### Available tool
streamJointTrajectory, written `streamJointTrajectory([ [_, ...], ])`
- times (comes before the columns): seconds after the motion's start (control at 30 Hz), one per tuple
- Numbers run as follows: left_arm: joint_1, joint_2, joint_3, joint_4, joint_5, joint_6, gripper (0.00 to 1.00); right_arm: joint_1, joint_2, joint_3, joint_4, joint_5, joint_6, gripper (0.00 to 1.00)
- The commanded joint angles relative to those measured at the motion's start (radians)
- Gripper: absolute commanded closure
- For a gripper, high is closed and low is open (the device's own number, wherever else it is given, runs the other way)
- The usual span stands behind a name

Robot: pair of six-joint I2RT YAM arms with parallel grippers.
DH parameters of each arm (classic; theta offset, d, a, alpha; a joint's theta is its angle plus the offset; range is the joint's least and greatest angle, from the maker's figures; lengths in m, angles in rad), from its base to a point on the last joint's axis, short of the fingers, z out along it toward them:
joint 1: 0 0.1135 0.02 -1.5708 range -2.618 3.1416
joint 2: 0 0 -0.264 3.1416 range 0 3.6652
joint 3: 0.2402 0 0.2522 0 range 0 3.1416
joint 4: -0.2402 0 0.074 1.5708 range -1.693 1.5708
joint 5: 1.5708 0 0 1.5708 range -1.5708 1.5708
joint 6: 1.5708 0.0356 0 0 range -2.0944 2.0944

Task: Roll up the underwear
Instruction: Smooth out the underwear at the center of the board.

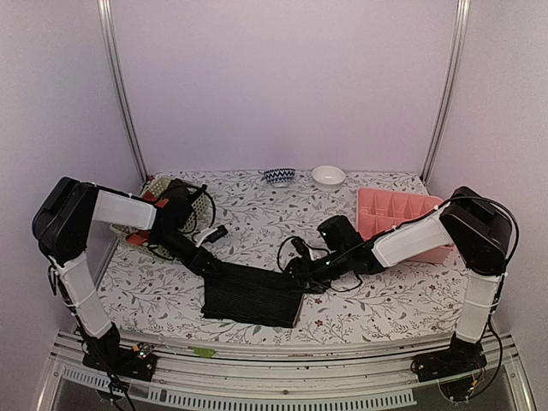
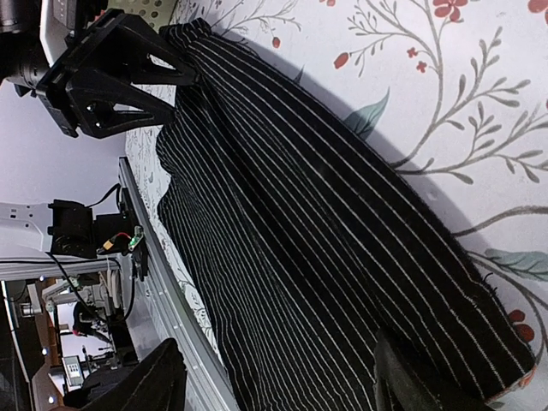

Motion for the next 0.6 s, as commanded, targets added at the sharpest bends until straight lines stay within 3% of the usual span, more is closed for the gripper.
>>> streamJointTrajectory([
  [0.0,0.038,-0.074,-0.057,-0.018,-0.067,0.022,0.55,0.011,-0.029,-0.046,-0.165,0.052,0.012,0.24],
  [0.13,0.015,-0.214,-0.088,-0.009,0.001,0.129,0.5,0.031,-0.11,0.006,-0.191,0.087,-0.05,0.25],
  [0.3,-0.076,-0.404,-0.145,0.0,-0.049,0.26,0.51,0.108,-0.166,0.155,-0.308,0.149,-0.192,0.28],
  [0.57,-0.294,-0.461,-0.264,0.081,-0.222,0.296,0.63,0.218,-0.016,0.287,-0.484,0.181,-0.292,0.58],
])
